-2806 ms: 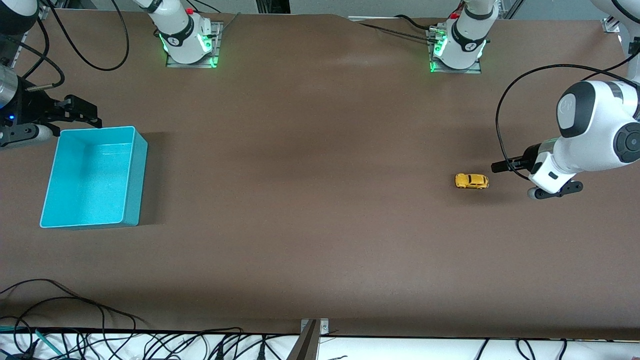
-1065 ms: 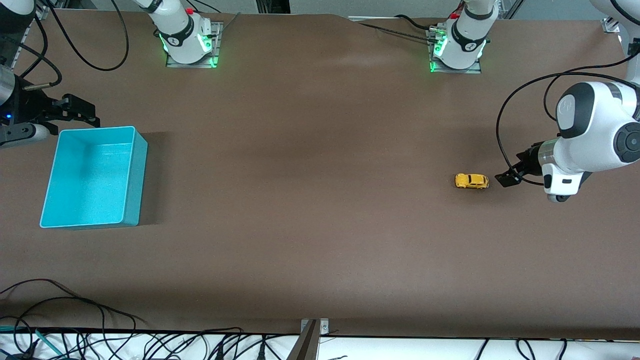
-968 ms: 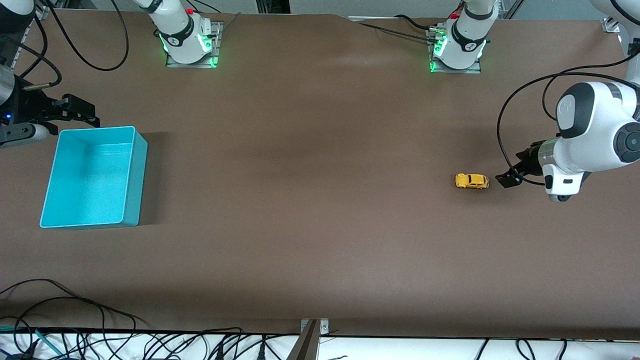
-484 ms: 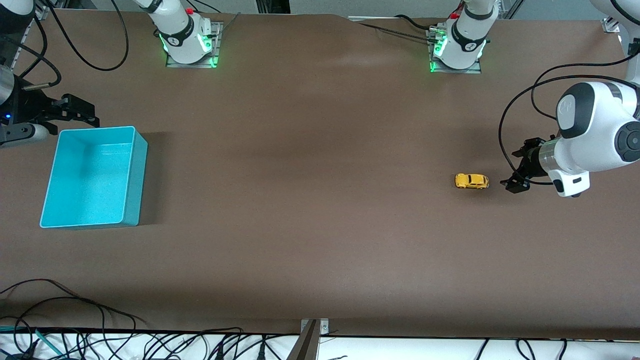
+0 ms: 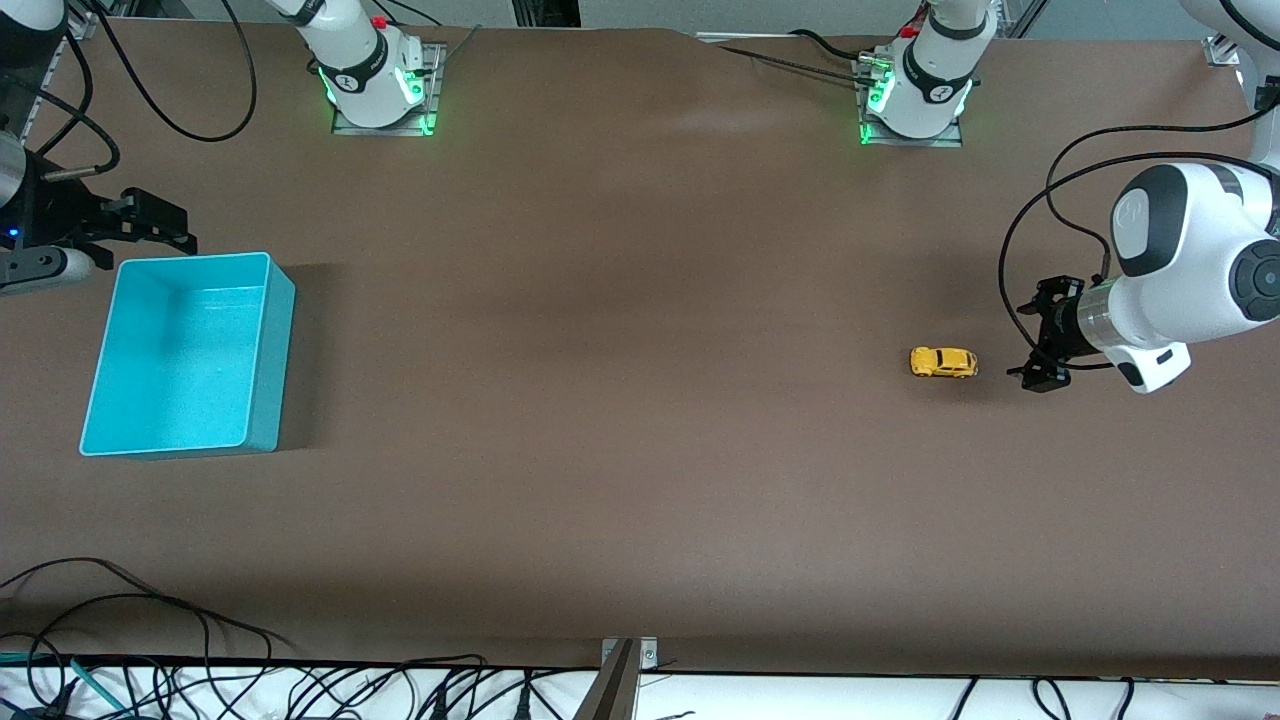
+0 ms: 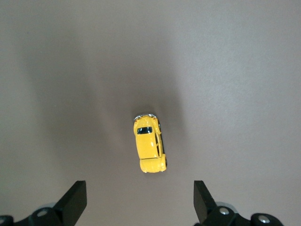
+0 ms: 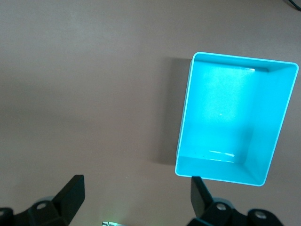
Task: Wind up and store yellow beetle car
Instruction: 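Lower the left gripper over the yellow car and close on it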
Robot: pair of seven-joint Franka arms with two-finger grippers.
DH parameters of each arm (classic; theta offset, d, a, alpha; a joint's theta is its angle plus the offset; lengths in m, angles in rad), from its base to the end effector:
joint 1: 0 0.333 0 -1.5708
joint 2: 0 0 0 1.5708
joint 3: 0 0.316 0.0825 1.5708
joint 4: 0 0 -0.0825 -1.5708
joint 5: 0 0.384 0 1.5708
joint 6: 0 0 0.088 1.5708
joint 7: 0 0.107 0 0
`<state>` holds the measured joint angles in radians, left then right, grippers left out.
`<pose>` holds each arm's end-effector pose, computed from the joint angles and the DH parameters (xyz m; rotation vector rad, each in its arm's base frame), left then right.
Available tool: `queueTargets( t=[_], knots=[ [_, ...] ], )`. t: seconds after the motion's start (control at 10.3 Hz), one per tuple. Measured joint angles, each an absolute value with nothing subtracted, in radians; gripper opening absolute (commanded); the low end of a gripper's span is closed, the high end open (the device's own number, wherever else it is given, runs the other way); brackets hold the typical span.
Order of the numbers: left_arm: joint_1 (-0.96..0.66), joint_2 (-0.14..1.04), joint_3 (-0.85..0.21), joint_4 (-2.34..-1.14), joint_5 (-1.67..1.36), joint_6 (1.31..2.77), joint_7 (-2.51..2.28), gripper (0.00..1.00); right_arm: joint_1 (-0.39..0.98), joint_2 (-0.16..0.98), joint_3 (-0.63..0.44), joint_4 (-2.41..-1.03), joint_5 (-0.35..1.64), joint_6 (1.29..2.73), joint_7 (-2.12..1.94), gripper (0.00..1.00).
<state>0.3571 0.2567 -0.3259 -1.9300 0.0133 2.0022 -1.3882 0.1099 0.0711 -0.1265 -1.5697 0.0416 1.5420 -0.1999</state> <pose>0.5873 0.0263 0.3494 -2.3379 -2.0009 0.2734 0.5705 -0.0025 0.5830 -3.0823 -0.2818 0.1458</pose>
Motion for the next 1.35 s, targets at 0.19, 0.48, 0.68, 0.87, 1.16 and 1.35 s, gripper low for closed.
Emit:
queueTargets(
  t=[0.19,0.48,0.68,0.87,1.16,1.35],
  knots=[
    [0.355,0.257,-0.336,-1.931,0.028,2.004,-1.436,1.00,0.110,0.071,-0.127,-1.570,0.042,1.542,-0.200,1.00],
    [0.354,0.259,-0.341,-1.941,0.030,2.007,-1.454,1.00,0.110,0.071,-0.127,-1.570,0.042,1.542,-0.200,1.00],
    [0.353,0.266,-0.341,-1.950,0.031,2.038,-1.502,1.00,0.110,0.071,-0.127,-1.570,0.042,1.542,-0.200,1.00],
    [0.347,0.281,-0.342,-1.972,0.037,2.085,-1.545,1.00,0.110,0.071,-0.127,-1.570,0.042,1.542,-0.200,1.00],
    [0.332,0.310,-0.342,-2.040,0.122,2.200,-1.641,1.00,0.110,0.071,-0.127,-1.570,0.042,1.540,-0.200,1.00],
    [0.324,0.349,-0.343,-2.061,0.150,2.255,-1.655,1.00,0.110,0.071,-0.127,-1.570,0.042,1.540,-0.200,1.00]
  ],
)
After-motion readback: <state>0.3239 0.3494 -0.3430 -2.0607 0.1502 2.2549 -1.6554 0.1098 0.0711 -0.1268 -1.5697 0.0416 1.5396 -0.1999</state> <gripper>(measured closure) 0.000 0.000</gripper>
